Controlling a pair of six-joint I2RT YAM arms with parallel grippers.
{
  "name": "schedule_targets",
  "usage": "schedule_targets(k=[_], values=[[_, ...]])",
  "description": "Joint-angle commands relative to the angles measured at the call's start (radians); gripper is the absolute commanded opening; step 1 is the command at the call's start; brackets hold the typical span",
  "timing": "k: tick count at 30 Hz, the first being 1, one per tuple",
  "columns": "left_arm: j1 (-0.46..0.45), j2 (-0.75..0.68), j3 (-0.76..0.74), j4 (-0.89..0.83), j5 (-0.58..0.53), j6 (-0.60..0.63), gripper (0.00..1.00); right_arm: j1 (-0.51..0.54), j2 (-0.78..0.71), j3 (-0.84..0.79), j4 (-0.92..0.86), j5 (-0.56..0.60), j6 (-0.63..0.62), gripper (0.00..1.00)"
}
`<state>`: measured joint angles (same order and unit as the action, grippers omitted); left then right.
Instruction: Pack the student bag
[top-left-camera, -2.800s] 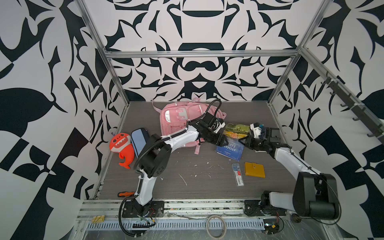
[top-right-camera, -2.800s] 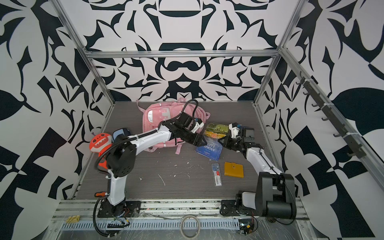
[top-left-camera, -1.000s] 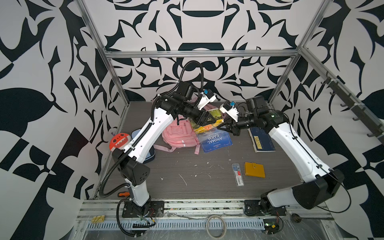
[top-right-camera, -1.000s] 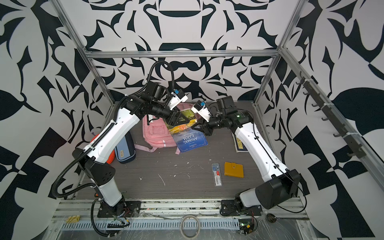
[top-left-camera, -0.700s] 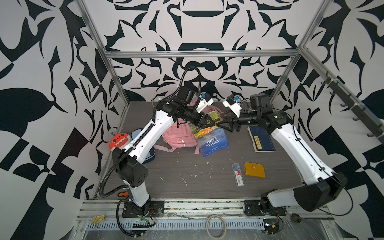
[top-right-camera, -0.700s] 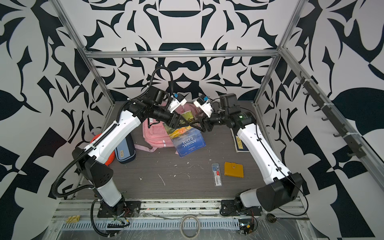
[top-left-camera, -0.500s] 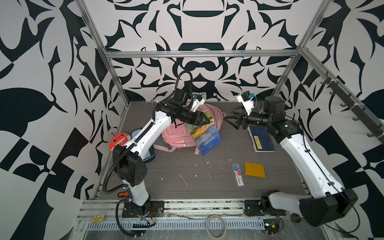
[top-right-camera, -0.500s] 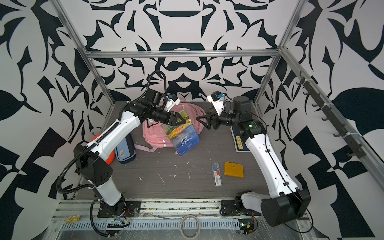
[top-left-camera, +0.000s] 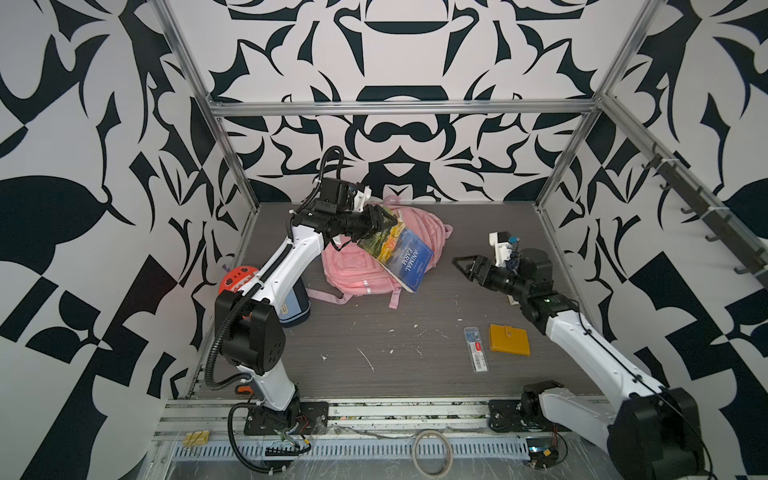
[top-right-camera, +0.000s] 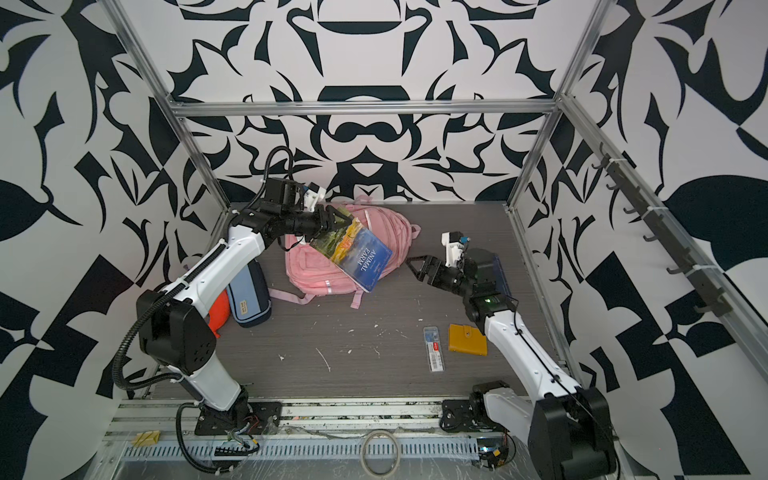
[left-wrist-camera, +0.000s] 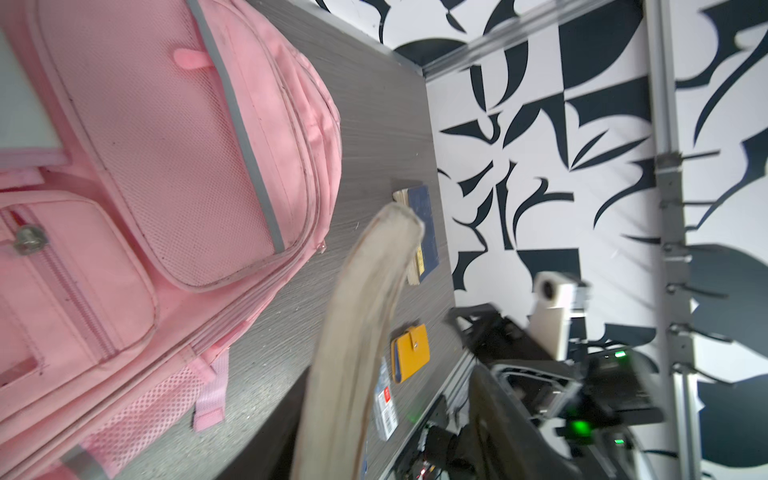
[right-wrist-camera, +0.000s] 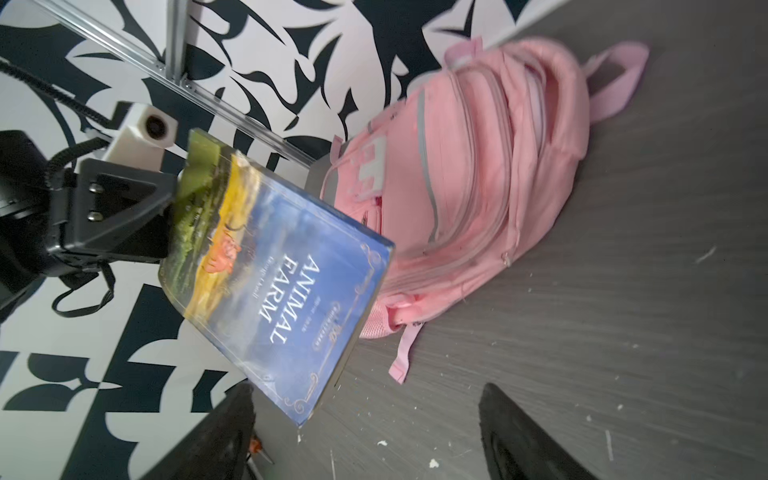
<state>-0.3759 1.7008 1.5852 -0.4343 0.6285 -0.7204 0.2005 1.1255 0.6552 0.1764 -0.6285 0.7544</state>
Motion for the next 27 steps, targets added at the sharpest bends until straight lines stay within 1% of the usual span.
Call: schedule_targets(k=[1,2,4,6,10,12,15,16,17,18,20,22,23,25,27], values=[[-0.005,-0.061,-0.003,0.143,0.083,-0.114,0.0,0.052,0.069,0.021,0.31,-0.037,0.139,0.88],[-0.005,-0.062,-0.012,0.165,0.091,-0.133,0.0,0.06,0.103,0.015,0.367,-0.039,0.166,0.88],[-0.005,-0.071,-0.041,0.237,0.107,-0.185,0.0,0.079,0.188,-0.004,0.568,-0.038,0.261,0.89],[-0.006,-0.077,-0.07,0.305,0.117,-0.233,0.0,0.1,0.27,0.007,0.702,-0.04,0.323,0.89],[-0.006,-0.079,-0.086,0.336,0.126,-0.258,0.0,0.12,0.416,0.021,0.942,-0.033,0.446,0.89],[-0.006,-0.084,-0.092,0.336,0.125,-0.257,0.0,0.125,0.458,0.036,0.998,-0.05,0.473,0.87],[-0.006,-0.089,-0.093,0.332,0.119,-0.258,0.0,0.132,0.467,0.042,1.01,-0.064,0.466,0.8],[-0.006,-0.09,-0.096,0.332,0.116,-0.258,0.0,0.132,0.463,0.045,1.011,-0.073,0.459,0.75],[-0.006,-0.09,-0.099,0.33,0.111,-0.257,0.0,0.133,0.458,0.046,1.011,-0.081,0.451,0.66],[-0.006,-0.089,-0.1,0.33,0.109,-0.258,0.0,0.134,0.453,0.046,1.012,-0.087,0.445,0.54],[-0.006,-0.083,-0.1,0.329,0.108,-0.261,0.0,0.132,0.445,0.052,1.003,-0.105,0.435,0.25],[-0.006,-0.078,-0.1,0.326,0.106,-0.261,0.0,0.132,0.44,0.055,1.005,-0.109,0.434,0.06],[-0.006,-0.076,-0.1,0.324,0.105,-0.261,0.0,0.132,0.435,0.054,1.009,-0.109,0.434,0.0],[-0.005,-0.073,-0.097,0.312,0.098,-0.252,0.0,0.131,0.415,0.049,1.012,-0.105,0.436,0.0],[-0.003,-0.068,-0.083,0.275,0.085,-0.222,0.15,0.115,0.391,0.047,1.004,-0.103,0.437,0.0]])
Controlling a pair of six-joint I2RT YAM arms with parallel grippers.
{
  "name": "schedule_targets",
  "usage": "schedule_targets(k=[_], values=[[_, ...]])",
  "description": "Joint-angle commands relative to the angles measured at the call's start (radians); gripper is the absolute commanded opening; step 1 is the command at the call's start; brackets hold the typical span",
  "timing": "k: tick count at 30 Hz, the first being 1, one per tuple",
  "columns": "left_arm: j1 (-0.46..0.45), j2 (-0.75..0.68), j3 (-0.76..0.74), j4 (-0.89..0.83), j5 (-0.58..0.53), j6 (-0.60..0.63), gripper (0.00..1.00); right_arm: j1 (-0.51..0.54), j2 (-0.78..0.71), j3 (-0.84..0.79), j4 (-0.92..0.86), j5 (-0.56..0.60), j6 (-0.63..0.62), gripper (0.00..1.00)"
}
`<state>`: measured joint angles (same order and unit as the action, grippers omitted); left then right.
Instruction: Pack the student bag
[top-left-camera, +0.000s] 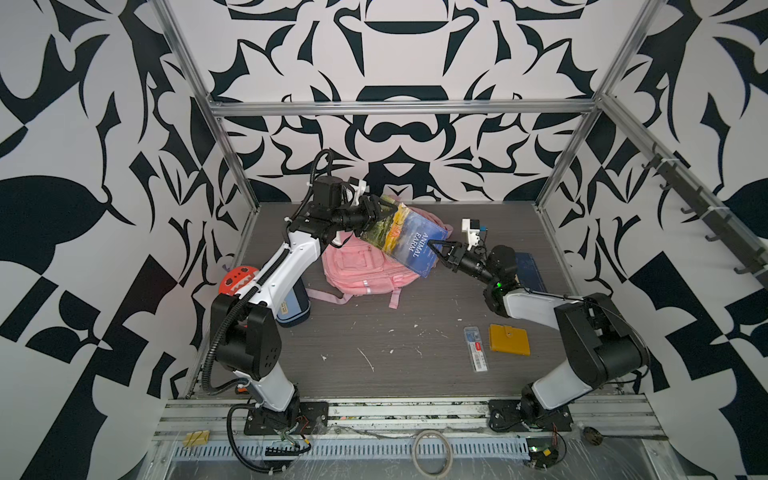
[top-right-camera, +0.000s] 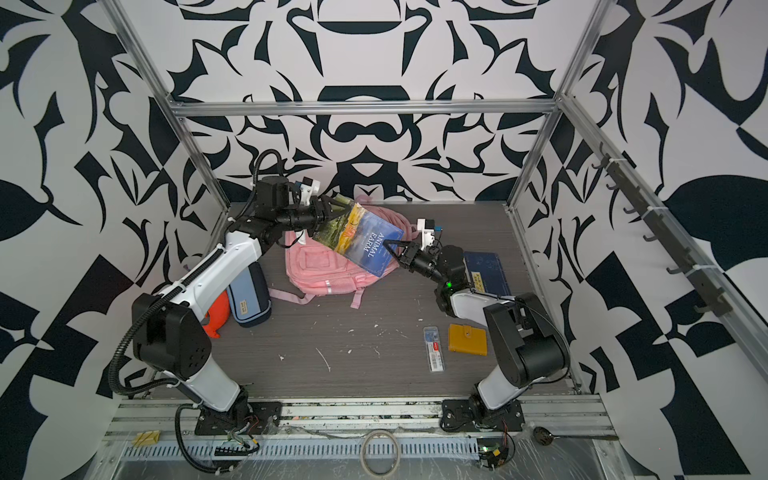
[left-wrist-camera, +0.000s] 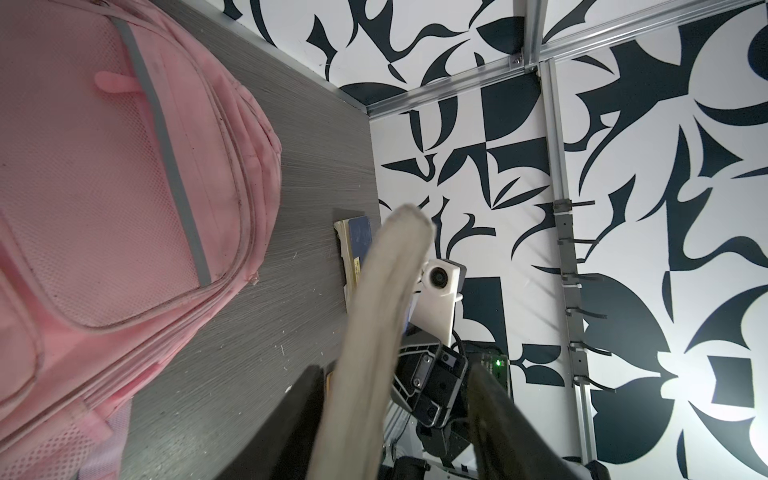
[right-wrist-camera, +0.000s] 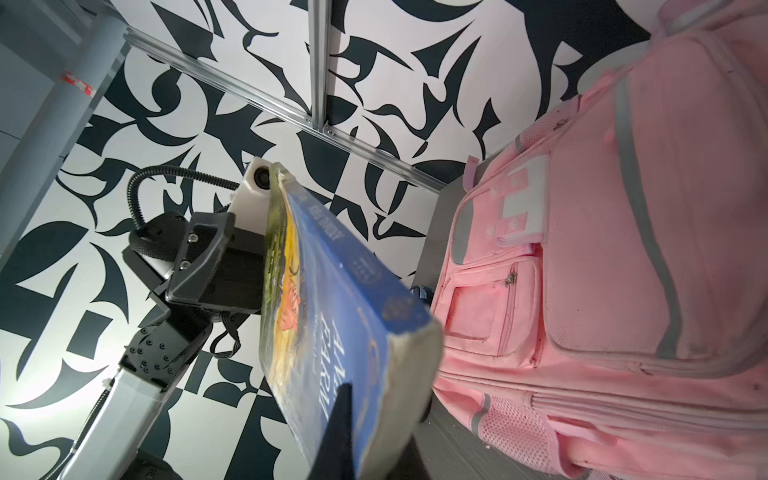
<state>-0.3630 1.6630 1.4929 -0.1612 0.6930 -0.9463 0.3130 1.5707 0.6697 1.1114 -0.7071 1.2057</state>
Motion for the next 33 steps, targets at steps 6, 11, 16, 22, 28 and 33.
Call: schedule_targets(k=[6,11,16,22,28,33], values=[[0.006,0.01,0.098,-0.258,-0.09,0.219,0.99,-0.148,-0.238,0.08,-0.286,-0.077,-0.149,0.0],[-0.028,0.113,0.266,-0.568,-0.291,0.476,0.99,-0.302,-0.402,0.314,-1.104,-0.029,-0.641,0.0],[-0.125,0.272,0.419,-0.676,-0.448,0.541,0.99,-0.447,-0.424,0.46,-1.413,0.071,-0.818,0.0],[-0.251,0.557,0.757,-0.793,-0.692,0.539,0.94,-0.452,-0.416,0.56,-1.596,0.277,-0.92,0.0],[-0.316,0.8,1.0,-0.812,-0.89,0.479,0.9,-0.454,-0.445,0.559,-1.641,0.341,-0.908,0.0],[-0.335,0.918,1.042,-0.786,-0.911,0.466,0.86,-0.456,-0.465,0.583,-1.709,0.367,-0.948,0.0]])
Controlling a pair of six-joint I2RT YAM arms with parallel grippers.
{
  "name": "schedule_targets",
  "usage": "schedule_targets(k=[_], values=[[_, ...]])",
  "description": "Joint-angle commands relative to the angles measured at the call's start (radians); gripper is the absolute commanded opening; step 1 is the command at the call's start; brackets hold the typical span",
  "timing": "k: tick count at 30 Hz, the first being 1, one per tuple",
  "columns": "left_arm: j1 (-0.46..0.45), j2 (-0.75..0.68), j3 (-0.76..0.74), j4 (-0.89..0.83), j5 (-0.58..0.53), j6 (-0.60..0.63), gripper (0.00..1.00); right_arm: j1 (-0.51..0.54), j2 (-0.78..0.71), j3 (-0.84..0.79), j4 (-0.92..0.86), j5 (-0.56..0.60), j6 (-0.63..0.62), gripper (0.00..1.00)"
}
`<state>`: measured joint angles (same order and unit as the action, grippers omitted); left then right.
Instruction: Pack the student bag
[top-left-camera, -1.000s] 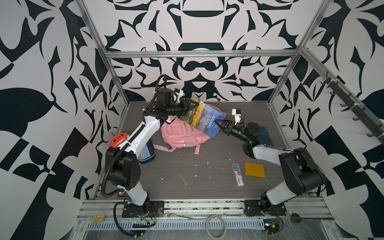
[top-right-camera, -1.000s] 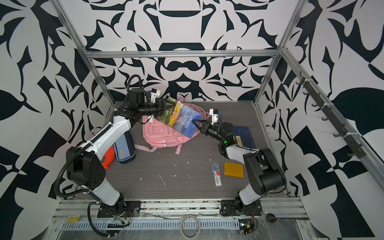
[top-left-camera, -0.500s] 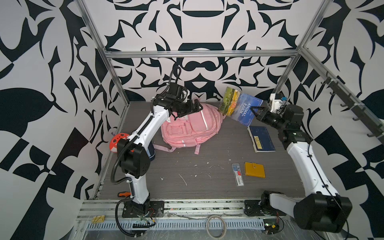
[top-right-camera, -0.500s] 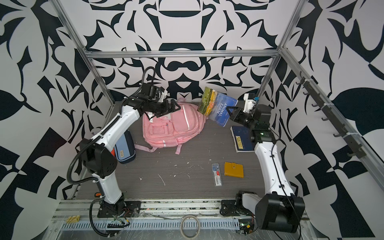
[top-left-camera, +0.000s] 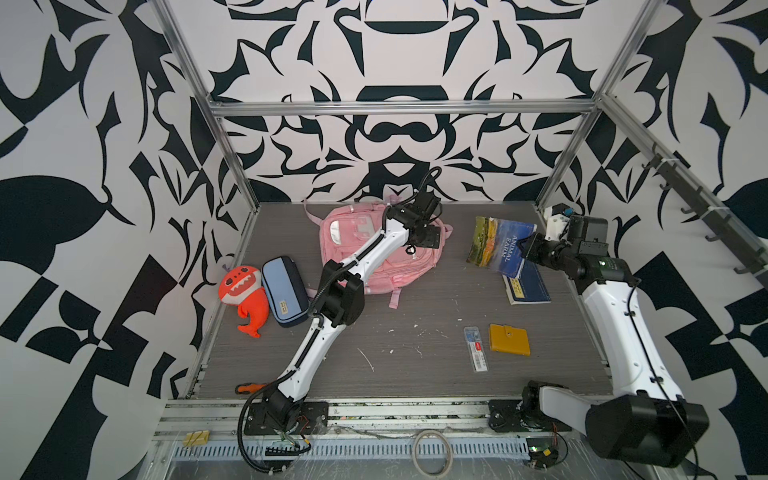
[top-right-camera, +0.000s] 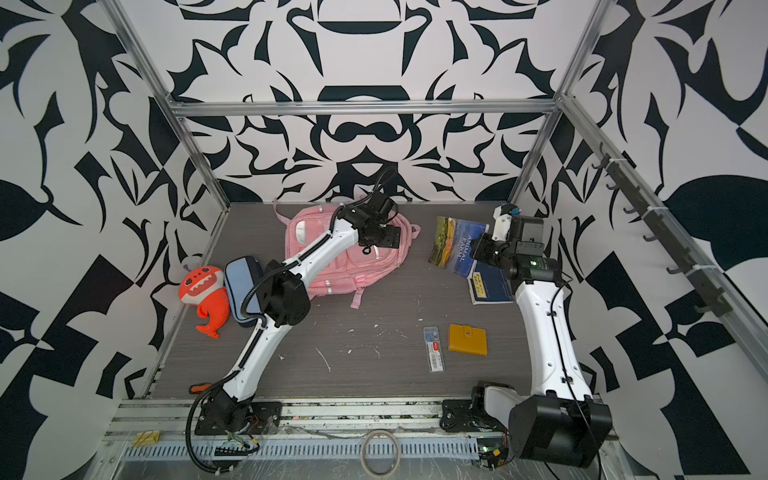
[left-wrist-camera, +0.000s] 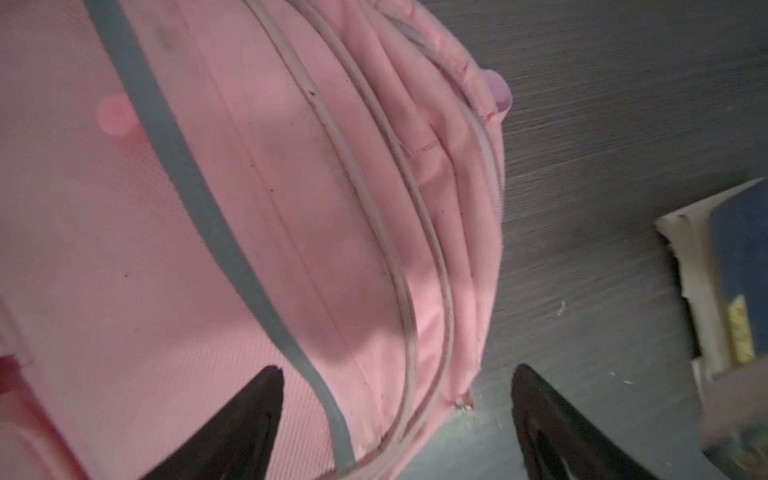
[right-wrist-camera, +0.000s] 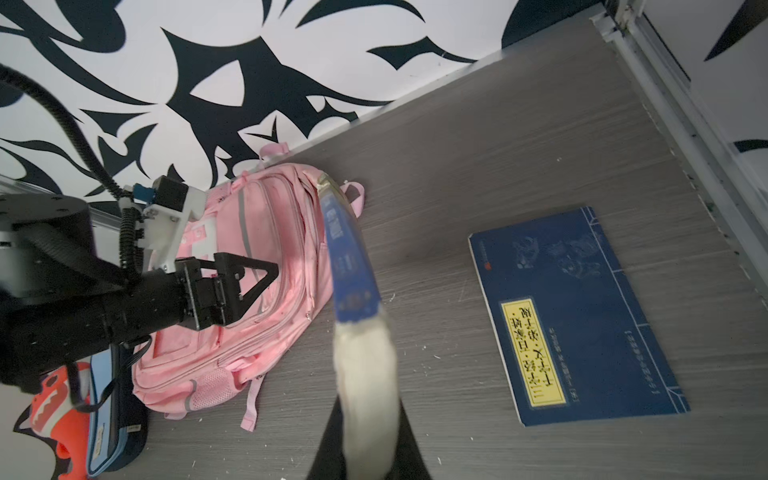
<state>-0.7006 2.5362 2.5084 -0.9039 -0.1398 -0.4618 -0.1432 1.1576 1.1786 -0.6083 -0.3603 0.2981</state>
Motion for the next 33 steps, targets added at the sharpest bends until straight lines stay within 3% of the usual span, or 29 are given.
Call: schedule_targets(k=[1,7,12,15,20,25,28,33], values=[[0.0,0.056,0.019,-0.046,-0.087,-0.021,0.84,-0.001,-0.055,0.079,-0.005,0.027,-0.049,0.0],[-0.011,0.023,-0.12,0.066,-0.071,-0.076,0.48,-0.006,-0.067,0.089,-0.033,0.035,-0.076,0.0],[-0.007,0.065,-0.024,-0.006,0.011,-0.015,0.15,-0.007,-0.078,0.061,-0.004,0.03,-0.062,0.0],[-0.002,-0.013,-0.071,0.041,0.079,0.042,0.01,-0.007,-0.097,0.03,0.005,0.024,-0.049,0.0],[0.035,-0.219,-0.251,0.174,0.261,0.158,0.0,-0.007,-0.13,-0.014,-0.011,0.01,-0.043,0.0],[0.088,-0.429,-0.475,0.303,0.546,0.269,0.0,-0.009,-0.114,-0.023,0.039,-0.097,0.046,0.0],[0.122,-0.547,-0.613,0.409,0.673,0.261,0.0,-0.009,-0.081,-0.016,0.071,-0.18,0.119,0.0],[0.164,-0.663,-0.715,0.507,0.818,0.234,0.0,-0.009,-0.052,-0.025,0.087,-0.248,0.281,0.0]])
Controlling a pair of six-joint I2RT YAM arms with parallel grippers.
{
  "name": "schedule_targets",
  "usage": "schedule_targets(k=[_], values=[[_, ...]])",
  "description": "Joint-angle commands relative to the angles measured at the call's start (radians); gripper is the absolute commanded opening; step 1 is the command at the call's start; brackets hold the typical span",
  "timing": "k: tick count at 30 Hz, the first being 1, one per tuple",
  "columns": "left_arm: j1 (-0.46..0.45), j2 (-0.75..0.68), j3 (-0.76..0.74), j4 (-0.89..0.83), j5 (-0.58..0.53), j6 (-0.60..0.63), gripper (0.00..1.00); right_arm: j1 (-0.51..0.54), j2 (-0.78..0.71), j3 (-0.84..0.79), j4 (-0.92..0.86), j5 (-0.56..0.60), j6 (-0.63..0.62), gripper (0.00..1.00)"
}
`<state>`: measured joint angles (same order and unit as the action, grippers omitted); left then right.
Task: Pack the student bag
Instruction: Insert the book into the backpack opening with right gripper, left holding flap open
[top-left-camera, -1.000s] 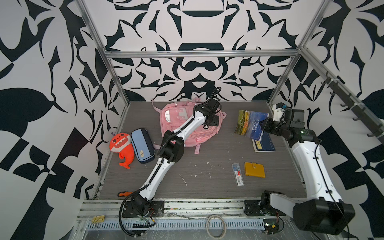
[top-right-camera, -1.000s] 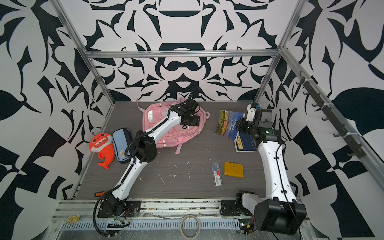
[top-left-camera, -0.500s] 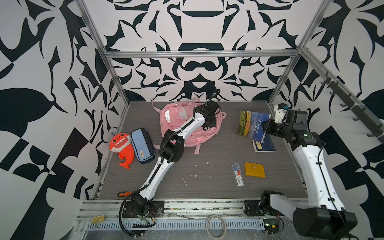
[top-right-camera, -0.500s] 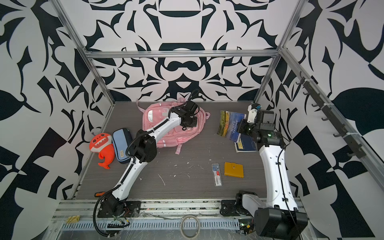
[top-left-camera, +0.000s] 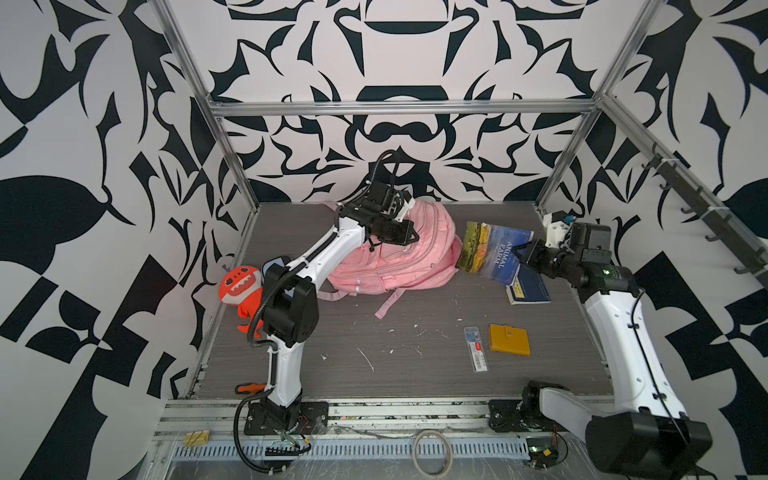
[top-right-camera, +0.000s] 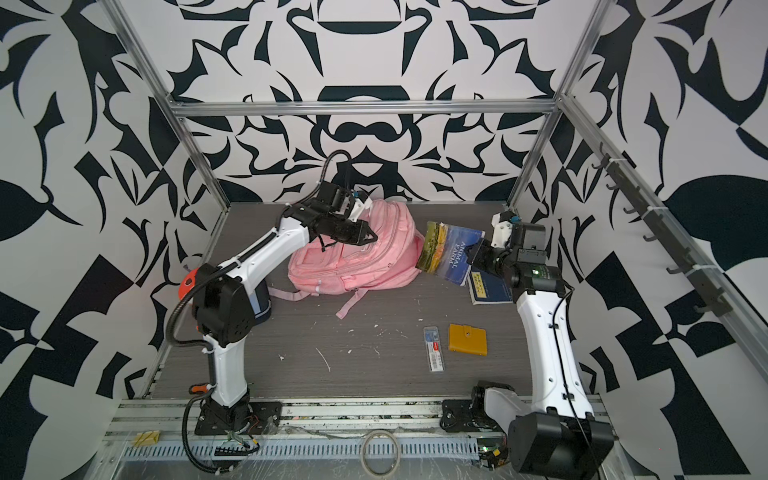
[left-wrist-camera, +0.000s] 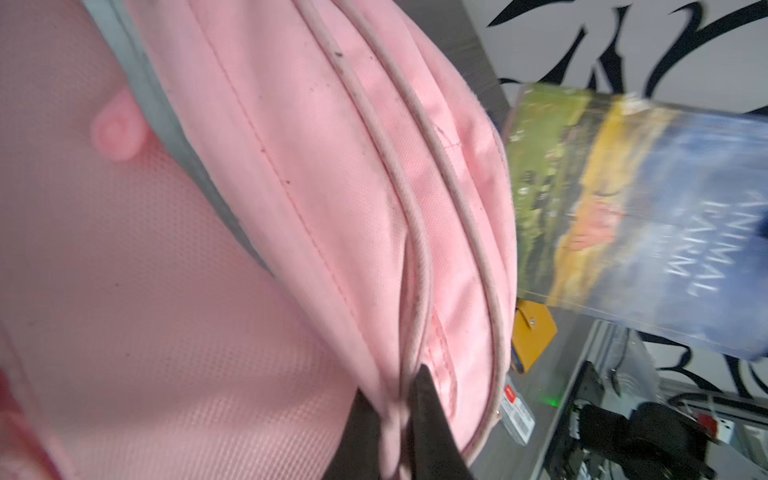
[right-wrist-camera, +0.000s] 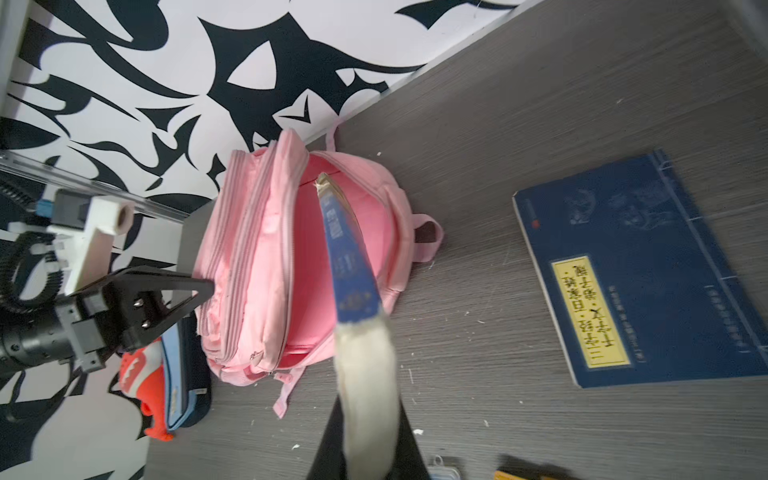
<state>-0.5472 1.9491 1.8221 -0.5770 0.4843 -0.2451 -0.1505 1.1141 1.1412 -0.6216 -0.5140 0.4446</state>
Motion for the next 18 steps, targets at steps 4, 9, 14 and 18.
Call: schedule_targets(k=[4,9,14,18], values=[[0.042,-0.134,-0.098,0.34,0.312,-0.08,0.0,0.029,-0.022,-0.075,0.213,-0.1,0.32,0.0],[0.046,-0.127,-0.096,0.412,0.455,-0.139,0.0,0.125,0.03,-0.148,0.335,-0.113,0.393,0.0],[0.046,-0.136,-0.132,0.463,0.556,-0.188,0.0,0.186,0.098,-0.187,0.481,-0.153,0.453,0.0],[0.046,-0.147,-0.157,0.477,0.605,-0.205,0.0,0.197,0.145,-0.2,0.585,-0.185,0.491,0.0]])
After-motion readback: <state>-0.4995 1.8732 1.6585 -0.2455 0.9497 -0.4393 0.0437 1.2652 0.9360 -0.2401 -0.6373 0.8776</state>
